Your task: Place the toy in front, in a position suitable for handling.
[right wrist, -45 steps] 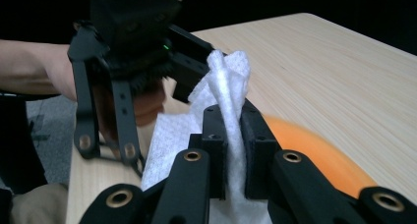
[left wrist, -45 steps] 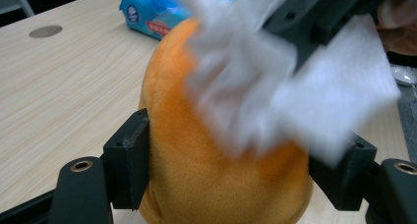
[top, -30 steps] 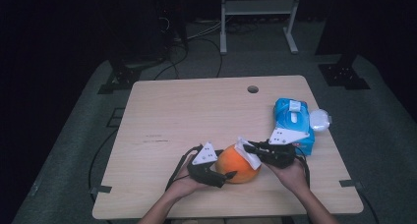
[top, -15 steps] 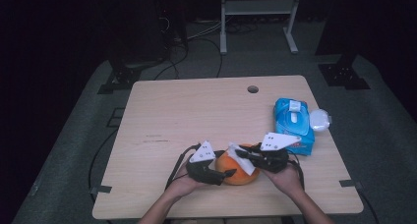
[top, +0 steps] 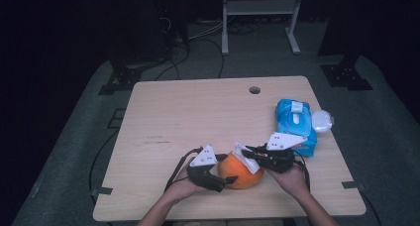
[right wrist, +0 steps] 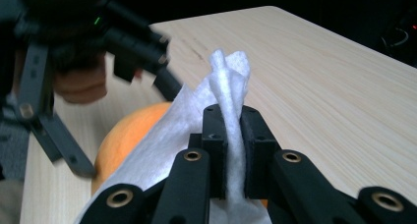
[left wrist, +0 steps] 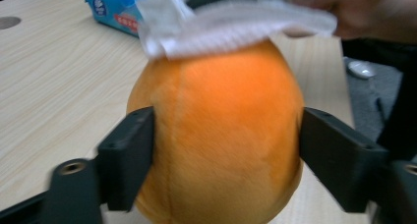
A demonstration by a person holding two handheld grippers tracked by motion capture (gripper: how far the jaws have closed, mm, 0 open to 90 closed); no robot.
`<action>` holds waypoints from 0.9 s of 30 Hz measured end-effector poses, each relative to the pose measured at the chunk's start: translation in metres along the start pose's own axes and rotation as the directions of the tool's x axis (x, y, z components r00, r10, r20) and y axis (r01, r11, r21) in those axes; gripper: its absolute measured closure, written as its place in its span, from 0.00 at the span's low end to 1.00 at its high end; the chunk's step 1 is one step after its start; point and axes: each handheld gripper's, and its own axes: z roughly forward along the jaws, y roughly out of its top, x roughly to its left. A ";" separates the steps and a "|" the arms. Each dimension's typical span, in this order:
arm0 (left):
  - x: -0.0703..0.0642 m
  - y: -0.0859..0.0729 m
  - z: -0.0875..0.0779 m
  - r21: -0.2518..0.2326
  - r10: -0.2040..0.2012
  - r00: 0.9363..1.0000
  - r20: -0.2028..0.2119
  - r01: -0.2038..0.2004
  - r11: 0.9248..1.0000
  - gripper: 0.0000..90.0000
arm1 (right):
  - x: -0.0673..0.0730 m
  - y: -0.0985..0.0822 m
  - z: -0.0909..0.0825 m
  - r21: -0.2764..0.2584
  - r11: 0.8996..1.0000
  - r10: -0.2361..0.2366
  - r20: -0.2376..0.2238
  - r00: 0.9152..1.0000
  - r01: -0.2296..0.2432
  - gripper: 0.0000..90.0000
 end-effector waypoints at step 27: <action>-0.002 -0.009 0.009 0.025 0.016 1.000 -0.011 -0.016 1.000 0.28 | -0.006 -0.005 -0.011 0.009 0.999 0.051 0.036 0.998 -0.051 0.91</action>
